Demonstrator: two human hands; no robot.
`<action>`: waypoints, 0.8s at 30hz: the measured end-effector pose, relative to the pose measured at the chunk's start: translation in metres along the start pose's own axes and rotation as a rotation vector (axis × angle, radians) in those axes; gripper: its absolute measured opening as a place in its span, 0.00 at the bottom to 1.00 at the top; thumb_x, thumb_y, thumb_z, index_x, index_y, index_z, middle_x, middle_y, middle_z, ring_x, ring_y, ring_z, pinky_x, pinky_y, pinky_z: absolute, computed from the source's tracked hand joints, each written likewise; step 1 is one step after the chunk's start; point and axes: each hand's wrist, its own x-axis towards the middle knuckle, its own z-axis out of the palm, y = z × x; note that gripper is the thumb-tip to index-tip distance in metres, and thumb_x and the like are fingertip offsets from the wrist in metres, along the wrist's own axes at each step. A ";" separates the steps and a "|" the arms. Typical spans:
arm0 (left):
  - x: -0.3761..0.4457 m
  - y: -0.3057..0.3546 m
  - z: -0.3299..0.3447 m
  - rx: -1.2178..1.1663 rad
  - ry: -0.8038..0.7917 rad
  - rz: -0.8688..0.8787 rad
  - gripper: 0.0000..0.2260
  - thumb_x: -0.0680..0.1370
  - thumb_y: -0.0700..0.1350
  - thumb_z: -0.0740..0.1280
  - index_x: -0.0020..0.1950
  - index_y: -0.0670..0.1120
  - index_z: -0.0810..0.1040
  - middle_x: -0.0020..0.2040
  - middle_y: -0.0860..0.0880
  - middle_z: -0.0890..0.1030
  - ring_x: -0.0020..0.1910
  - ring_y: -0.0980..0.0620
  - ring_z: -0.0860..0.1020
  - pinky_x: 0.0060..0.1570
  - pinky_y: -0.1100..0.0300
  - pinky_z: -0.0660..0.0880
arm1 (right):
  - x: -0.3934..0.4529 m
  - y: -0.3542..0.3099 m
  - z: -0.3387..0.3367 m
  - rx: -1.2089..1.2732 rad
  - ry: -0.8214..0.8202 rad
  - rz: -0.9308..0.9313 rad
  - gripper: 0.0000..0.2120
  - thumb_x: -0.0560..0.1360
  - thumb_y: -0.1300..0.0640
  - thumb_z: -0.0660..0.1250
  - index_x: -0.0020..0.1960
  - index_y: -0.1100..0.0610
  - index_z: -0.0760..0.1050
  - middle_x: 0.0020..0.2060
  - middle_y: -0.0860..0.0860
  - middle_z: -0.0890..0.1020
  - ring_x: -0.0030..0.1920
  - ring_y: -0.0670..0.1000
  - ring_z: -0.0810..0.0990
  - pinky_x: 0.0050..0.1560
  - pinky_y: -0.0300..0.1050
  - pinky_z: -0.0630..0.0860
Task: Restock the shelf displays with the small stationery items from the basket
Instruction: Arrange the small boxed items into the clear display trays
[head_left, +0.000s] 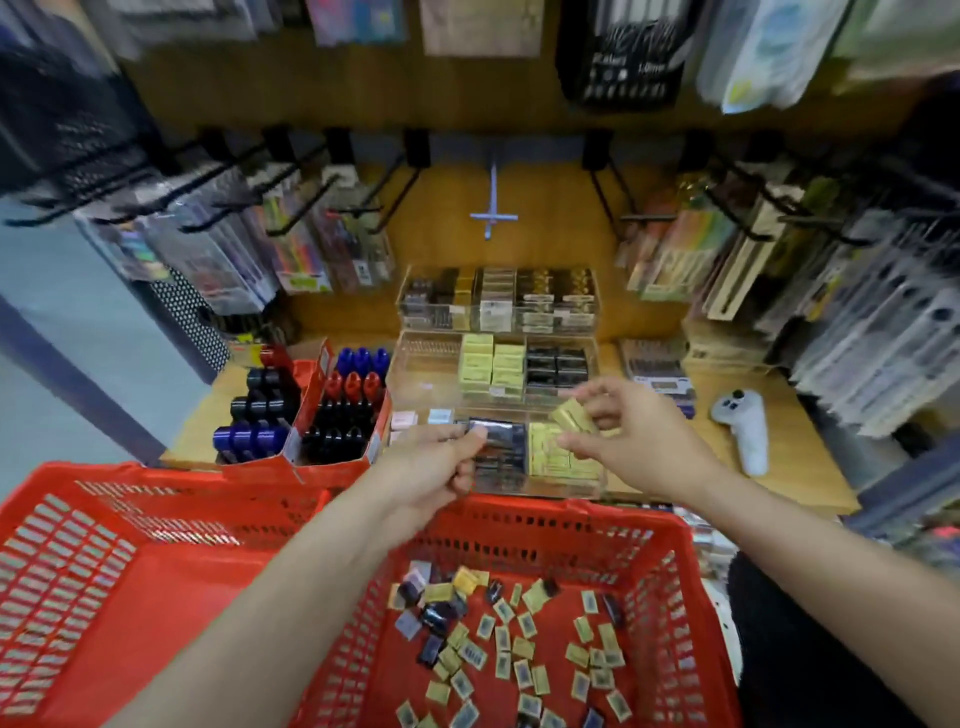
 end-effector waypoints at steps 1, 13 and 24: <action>0.005 0.007 0.003 -0.013 0.008 0.013 0.08 0.82 0.41 0.64 0.58 0.39 0.77 0.34 0.51 0.66 0.29 0.58 0.65 0.25 0.69 0.63 | 0.007 0.004 -0.003 0.026 0.031 0.038 0.20 0.69 0.49 0.77 0.57 0.47 0.74 0.47 0.43 0.79 0.49 0.43 0.80 0.47 0.38 0.78; 0.072 0.021 -0.028 -0.236 0.182 -0.033 0.02 0.81 0.38 0.66 0.52 0.41 0.75 0.33 0.50 0.70 0.24 0.59 0.66 0.22 0.68 0.63 | 0.147 -0.015 0.029 -0.382 0.112 -0.051 0.18 0.72 0.49 0.75 0.61 0.50 0.79 0.56 0.50 0.83 0.54 0.51 0.80 0.57 0.47 0.78; 0.075 0.020 -0.033 -0.248 0.146 -0.072 0.01 0.80 0.37 0.67 0.49 0.40 0.77 0.31 0.50 0.70 0.26 0.58 0.65 0.24 0.67 0.65 | 0.194 0.003 0.074 -0.700 0.150 -0.083 0.14 0.74 0.54 0.73 0.59 0.52 0.79 0.54 0.53 0.82 0.54 0.54 0.80 0.54 0.47 0.77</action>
